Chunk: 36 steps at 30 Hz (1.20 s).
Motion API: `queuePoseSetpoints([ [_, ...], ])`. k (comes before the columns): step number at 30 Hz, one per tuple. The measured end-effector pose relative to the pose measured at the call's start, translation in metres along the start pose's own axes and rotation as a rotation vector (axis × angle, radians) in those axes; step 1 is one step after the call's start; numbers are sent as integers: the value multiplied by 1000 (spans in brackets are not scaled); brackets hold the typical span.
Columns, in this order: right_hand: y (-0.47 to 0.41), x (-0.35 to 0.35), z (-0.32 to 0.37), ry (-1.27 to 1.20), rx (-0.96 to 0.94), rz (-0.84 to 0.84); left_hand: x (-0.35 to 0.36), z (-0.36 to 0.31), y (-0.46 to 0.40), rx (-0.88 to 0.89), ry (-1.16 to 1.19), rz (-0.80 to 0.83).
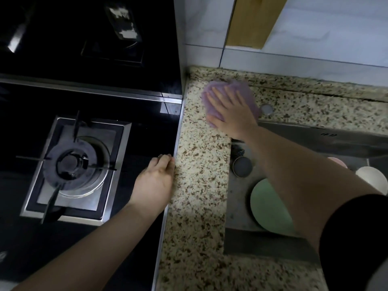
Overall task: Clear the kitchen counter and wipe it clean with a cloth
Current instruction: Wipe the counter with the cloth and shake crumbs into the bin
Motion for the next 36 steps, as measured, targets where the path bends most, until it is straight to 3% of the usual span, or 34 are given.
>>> queuePoseSetpoints([
  [6,56,16,-92,-122,189,-10,2,0,0,15,16,-37],
  [11,46,16,-74,-245,352,-55,7,2,3,22,57,-53],
  [15,32,12,7,-246,184,-90,8,9,5,74,210,-82],
  [18,45,17,50,-305,148,-167,14,23,8,94,536,-81],
  [21,59,12,73,-333,33,-233,12,36,27,62,782,-185],
  [27,108,31,162,-430,-207,-197,7,59,64,54,851,-356],
  [36,235,84,258,-558,-275,-265,27,57,97,241,746,-217],
])
Point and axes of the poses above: each hand's wrist, its own y-axis away from the middle knuckle, its own x-axis out of the palm, z = x × y, the point moved 6 cm from there along -y, towards the middle knuckle, and after that the axes turned 11 degrees about z, right-handed, at the moved point
